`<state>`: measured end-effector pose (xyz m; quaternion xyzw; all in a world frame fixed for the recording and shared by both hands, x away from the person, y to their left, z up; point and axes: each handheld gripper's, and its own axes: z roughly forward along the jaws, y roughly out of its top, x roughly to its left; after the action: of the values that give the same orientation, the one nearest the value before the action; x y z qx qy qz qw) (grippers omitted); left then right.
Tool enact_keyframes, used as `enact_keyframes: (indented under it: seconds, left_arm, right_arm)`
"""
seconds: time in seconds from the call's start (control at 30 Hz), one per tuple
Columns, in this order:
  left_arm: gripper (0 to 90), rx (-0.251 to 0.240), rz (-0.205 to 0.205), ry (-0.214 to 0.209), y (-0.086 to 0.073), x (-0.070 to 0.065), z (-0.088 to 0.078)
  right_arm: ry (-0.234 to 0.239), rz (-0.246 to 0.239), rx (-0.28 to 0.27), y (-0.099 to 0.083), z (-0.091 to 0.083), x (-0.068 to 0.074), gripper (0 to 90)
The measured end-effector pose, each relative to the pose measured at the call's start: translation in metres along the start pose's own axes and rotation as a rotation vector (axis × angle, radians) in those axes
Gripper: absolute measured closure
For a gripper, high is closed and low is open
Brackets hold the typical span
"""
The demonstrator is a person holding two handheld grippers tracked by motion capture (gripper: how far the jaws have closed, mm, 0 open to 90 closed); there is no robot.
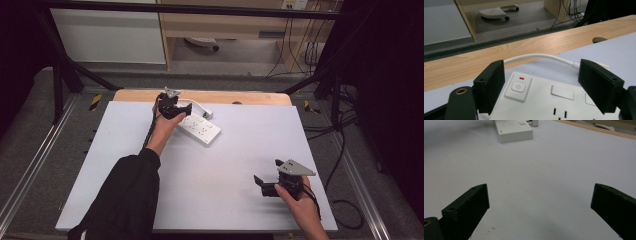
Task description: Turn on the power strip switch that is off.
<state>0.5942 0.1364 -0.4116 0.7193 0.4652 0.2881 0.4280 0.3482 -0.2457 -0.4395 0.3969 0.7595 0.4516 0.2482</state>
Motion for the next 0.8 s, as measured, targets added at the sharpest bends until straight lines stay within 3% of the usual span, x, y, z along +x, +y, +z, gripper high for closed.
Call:
enact_keyframes:
  seconds: [0.63, 0.8]
  left_arm:
    - [29.2, 0.041, -0.027, 0.012, -0.0063, -0.0022, 0.0067]
    - [39.5, 0.035, -0.038, 0.011, -0.0058, -0.0008, 0.0062]
  right_arm:
    - [0.002, 0.001, 0.001, 0.0000, 0.0004, 0.0001, 2.3]
    - [0.002, 0.004, 0.000, 0.0001, 0.0003, 0.0001, 2.3]
